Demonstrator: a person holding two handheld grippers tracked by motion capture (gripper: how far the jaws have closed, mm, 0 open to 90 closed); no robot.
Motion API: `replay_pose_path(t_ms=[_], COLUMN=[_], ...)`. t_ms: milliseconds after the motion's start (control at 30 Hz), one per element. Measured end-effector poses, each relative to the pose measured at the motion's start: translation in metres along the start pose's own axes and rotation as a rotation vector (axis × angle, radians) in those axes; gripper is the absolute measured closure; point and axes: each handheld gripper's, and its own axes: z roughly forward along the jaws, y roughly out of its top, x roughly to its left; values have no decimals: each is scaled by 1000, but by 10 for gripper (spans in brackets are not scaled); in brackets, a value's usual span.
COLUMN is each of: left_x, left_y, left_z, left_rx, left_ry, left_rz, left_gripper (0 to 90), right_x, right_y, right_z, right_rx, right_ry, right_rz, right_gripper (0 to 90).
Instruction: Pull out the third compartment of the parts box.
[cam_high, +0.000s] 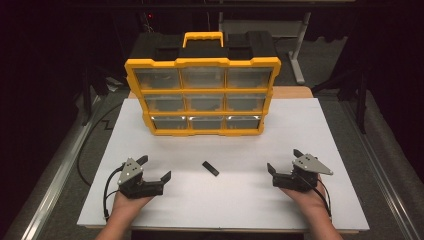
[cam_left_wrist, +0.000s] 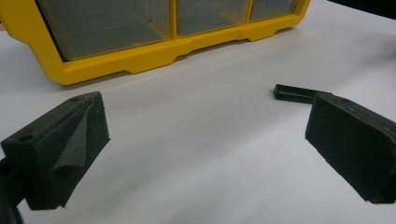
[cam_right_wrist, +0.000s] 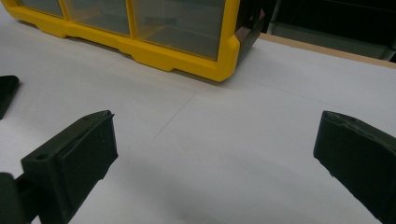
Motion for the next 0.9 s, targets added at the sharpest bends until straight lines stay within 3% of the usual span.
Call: replay_pose_path(t_ms=[633, 900], left_x=[-1, -2], left_y=[-1, -2], left_z=[0, 1], left_rx=[-7, -9], left_ry=[-15, -21], left_rz=[-1, -1], left_gripper=[7, 3], right_x=[1, 0], right_y=[23, 30], right_z=[42, 64], right_rx=[5, 32], right_ry=[-19, -35], right_rz=[1, -15], right_gripper=[3, 3])
